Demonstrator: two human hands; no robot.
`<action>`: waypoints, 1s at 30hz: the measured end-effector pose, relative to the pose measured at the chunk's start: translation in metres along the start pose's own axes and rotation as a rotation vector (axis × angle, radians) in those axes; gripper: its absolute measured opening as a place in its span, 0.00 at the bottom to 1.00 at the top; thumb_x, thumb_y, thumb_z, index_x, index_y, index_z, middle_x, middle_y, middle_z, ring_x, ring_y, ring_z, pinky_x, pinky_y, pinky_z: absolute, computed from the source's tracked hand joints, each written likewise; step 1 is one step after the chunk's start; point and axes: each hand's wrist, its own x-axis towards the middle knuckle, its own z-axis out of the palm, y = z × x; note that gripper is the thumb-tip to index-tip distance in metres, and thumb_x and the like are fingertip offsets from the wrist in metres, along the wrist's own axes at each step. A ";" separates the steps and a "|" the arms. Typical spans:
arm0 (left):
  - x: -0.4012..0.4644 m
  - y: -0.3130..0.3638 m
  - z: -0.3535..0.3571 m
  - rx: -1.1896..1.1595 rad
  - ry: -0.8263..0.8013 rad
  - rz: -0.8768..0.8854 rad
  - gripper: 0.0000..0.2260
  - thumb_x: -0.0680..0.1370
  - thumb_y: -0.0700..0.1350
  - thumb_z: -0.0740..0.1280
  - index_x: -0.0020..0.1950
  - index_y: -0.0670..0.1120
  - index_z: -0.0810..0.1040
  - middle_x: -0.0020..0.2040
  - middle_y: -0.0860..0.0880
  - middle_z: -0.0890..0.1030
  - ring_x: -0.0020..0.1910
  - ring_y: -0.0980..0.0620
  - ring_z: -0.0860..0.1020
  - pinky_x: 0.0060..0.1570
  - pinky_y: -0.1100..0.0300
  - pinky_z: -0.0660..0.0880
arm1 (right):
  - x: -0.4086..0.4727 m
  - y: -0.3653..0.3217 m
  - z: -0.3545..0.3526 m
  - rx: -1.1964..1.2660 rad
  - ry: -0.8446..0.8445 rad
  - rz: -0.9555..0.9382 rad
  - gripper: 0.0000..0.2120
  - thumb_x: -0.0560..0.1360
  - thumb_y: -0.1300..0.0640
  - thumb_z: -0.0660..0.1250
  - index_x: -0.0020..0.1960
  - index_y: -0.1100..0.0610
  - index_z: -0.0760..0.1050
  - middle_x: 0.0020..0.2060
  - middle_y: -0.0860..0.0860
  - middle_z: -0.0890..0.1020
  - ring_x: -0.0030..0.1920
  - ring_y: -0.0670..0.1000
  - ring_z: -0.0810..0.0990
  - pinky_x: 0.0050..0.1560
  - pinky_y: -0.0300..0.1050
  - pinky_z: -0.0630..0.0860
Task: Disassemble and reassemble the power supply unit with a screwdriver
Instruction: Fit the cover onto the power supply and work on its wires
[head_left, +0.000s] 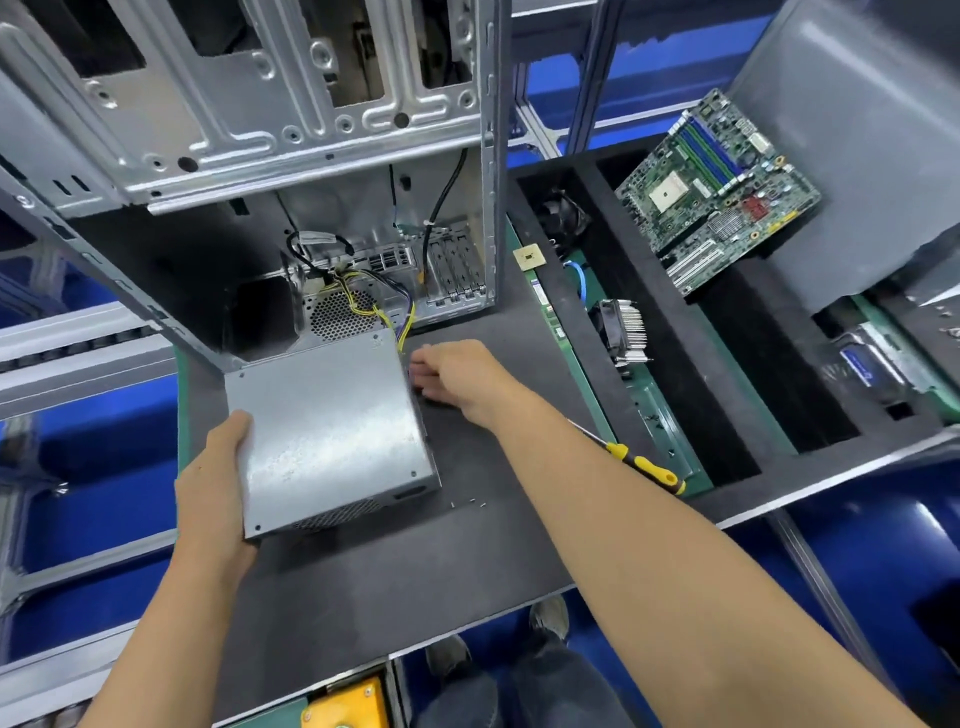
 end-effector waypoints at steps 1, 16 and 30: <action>0.001 0.000 0.000 0.001 0.008 -0.001 0.16 0.64 0.60 0.72 0.46 0.52 0.83 0.39 0.54 0.84 0.33 0.53 0.82 0.36 0.58 0.77 | 0.004 -0.001 0.003 -0.043 -0.001 -0.019 0.16 0.83 0.57 0.60 0.62 0.68 0.77 0.47 0.58 0.82 0.43 0.53 0.81 0.43 0.39 0.77; 0.008 -0.006 -0.005 0.026 0.034 -0.009 0.17 0.61 0.62 0.71 0.41 0.52 0.80 0.33 0.54 0.82 0.29 0.54 0.81 0.30 0.61 0.76 | 0.017 0.005 0.001 -0.004 -0.059 -0.052 0.14 0.73 0.72 0.68 0.53 0.58 0.79 0.55 0.61 0.82 0.50 0.55 0.83 0.49 0.51 0.83; 0.015 -0.008 -0.001 0.030 -0.063 -0.013 0.16 0.73 0.59 0.71 0.53 0.50 0.83 0.50 0.52 0.87 0.44 0.52 0.86 0.40 0.57 0.78 | -0.021 -0.003 0.001 -0.446 -0.192 -0.019 0.51 0.63 0.20 0.62 0.74 0.55 0.66 0.73 0.48 0.68 0.70 0.53 0.69 0.61 0.51 0.66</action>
